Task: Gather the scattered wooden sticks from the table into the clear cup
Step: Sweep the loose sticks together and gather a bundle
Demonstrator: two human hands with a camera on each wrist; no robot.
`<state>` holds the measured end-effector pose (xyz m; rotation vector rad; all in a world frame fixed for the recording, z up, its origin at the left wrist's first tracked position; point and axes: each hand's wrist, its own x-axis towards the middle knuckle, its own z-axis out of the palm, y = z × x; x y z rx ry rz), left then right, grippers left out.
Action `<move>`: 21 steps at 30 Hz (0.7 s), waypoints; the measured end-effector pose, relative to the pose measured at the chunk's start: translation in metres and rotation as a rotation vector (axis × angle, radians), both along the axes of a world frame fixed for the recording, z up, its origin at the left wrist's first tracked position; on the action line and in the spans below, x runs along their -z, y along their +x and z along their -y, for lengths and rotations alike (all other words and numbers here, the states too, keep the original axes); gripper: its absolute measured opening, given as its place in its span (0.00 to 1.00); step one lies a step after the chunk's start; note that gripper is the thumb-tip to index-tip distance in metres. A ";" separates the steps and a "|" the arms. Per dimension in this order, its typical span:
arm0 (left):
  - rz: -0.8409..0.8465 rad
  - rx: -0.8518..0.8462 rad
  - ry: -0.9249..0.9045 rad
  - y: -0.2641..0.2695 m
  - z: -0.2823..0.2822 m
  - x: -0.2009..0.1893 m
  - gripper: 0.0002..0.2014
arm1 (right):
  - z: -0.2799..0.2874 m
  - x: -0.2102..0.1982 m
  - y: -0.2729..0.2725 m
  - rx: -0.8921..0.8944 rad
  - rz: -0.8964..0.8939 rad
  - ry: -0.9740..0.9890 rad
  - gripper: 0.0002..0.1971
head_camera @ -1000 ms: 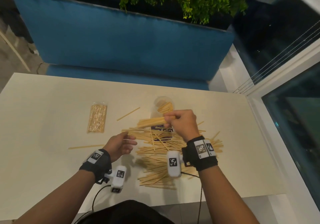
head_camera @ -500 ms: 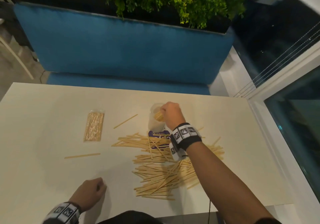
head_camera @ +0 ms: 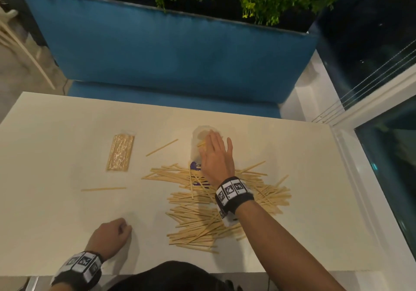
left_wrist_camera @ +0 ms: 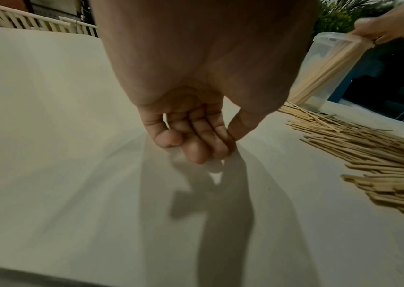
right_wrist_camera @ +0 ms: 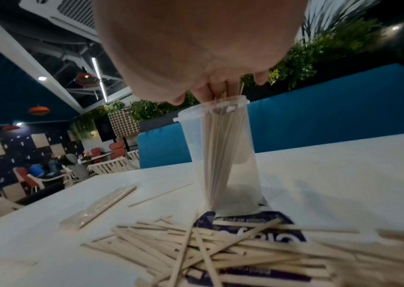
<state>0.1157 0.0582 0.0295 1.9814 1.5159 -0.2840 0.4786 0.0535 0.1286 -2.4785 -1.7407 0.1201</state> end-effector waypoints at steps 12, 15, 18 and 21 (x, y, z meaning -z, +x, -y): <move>-0.008 -0.040 0.000 0.003 0.003 -0.006 0.15 | 0.001 0.001 -0.003 -0.014 -0.170 0.094 0.34; -0.004 -0.050 0.001 0.005 0.005 -0.008 0.15 | 0.017 -0.012 0.005 0.027 -0.362 0.424 0.25; -0.001 -0.073 0.016 0.006 0.008 -0.008 0.15 | 0.056 -0.011 0.011 0.077 -0.476 0.478 0.18; 0.011 -0.100 0.017 0.008 0.012 -0.010 0.15 | 0.103 0.010 0.011 -0.017 -0.508 0.107 0.20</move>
